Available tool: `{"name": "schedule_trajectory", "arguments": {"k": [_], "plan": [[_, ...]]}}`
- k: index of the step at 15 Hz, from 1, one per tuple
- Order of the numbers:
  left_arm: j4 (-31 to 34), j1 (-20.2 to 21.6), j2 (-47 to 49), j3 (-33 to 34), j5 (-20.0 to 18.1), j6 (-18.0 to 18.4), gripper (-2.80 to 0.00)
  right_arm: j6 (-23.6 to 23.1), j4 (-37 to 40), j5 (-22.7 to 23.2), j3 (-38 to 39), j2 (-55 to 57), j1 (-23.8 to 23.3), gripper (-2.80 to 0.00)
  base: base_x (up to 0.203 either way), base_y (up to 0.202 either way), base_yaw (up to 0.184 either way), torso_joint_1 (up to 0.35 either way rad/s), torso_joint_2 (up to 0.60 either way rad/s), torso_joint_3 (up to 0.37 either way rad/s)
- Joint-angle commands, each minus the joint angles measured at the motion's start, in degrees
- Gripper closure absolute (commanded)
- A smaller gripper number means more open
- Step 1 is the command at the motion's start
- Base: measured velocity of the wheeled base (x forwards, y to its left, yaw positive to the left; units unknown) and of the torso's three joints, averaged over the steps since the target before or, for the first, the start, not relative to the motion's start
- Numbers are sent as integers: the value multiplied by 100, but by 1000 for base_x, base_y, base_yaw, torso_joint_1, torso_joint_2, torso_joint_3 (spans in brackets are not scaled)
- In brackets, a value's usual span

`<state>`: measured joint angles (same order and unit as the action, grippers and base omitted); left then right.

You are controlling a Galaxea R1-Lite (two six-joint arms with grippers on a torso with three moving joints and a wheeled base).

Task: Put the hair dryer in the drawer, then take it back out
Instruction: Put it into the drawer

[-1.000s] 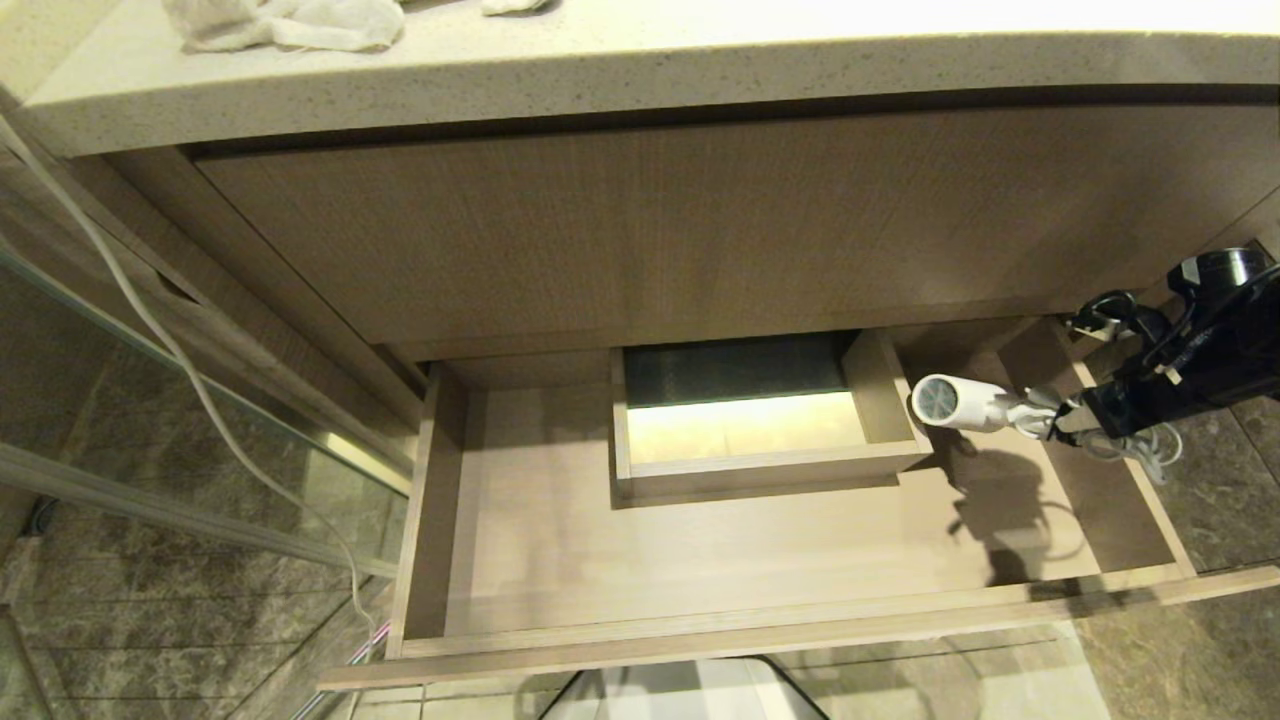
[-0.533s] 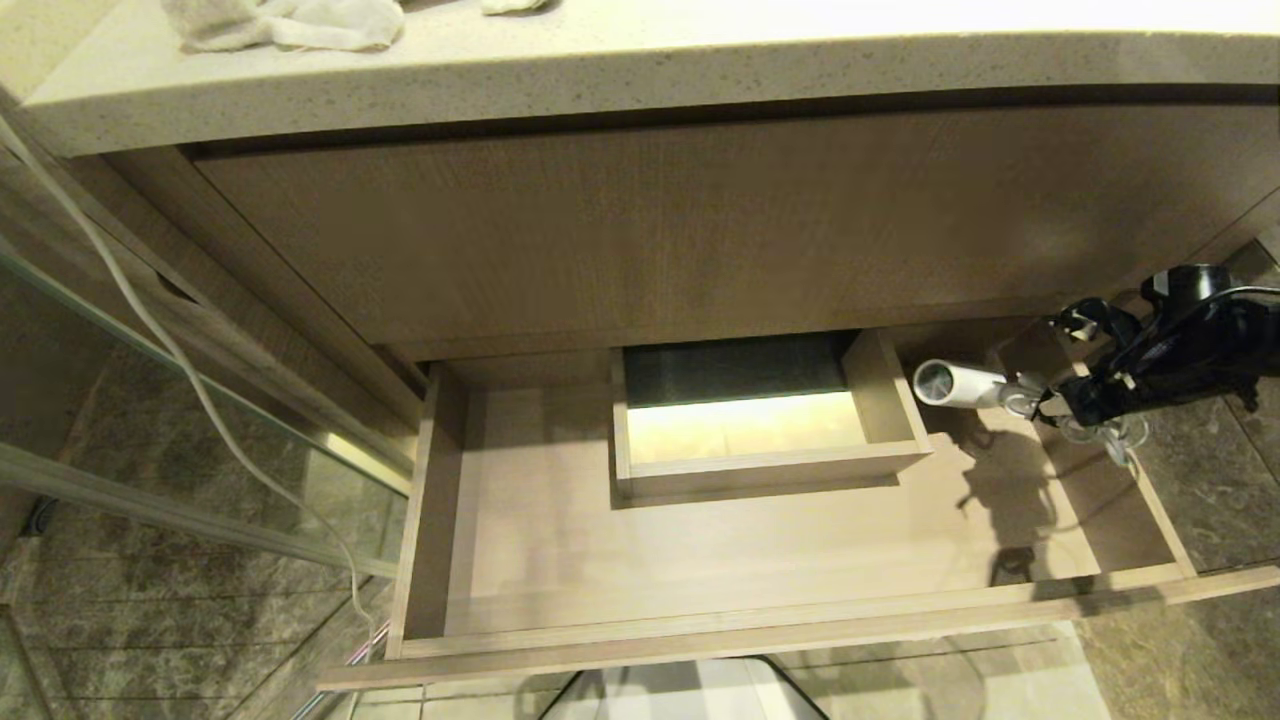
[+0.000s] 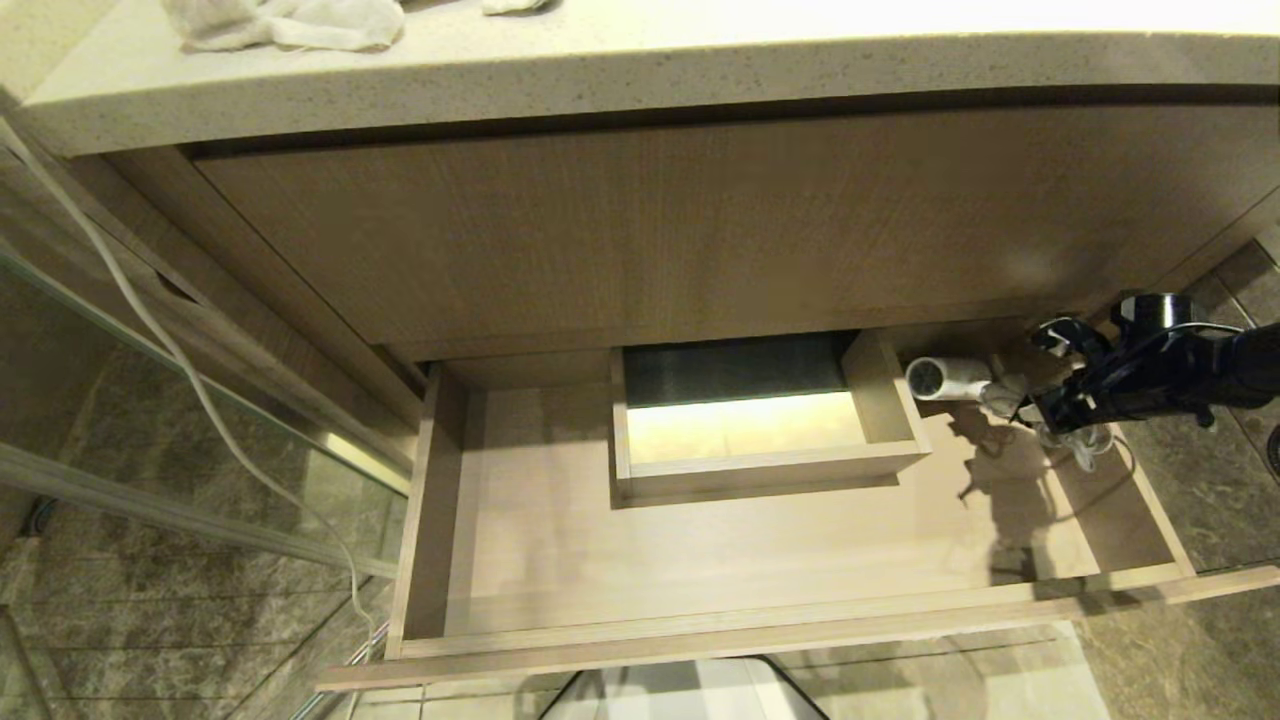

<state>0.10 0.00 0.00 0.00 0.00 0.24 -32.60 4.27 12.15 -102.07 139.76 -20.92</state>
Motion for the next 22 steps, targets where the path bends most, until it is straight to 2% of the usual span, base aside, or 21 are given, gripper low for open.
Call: {"name": "schedule_trajectory", "arguments": {"k": [1, 11, 12, 18, 20, 22], "plan": [[-1, 0, 0, 0, 0, 2, 0, -40, 14, 22, 22, 303, 3, 0, 0, 0, 0, 0, 0, 0], [-1, 0, 0, 0, 0, 2, 0, -71, -110, 41, -33, 860, 106, 0, 0, 0, 0, 0, 0, 0], [-1, 0, 0, 0, 0, 2, 0, -71, -110, 41, -48, 909, 113, -280, 0, 0, 0, 0, 0, 0], [-1, 0, 0, 0, 0, 2, 0, -29, -244, 22, 176, 486, 111, -280, 0, 0, 0, 0, 0, 0], [-1, 0, 0, 0, 0, 2, 0, 4, -99, 14, 342, -145, 77, -280, 0, 0, 0, 0, 0, 0], [-1, 0, 0, 0, 0, 2, 0, 144, 61, 10, 845, -876, -3, -280, 0, 0, 0, 0, 0, 0]]}}
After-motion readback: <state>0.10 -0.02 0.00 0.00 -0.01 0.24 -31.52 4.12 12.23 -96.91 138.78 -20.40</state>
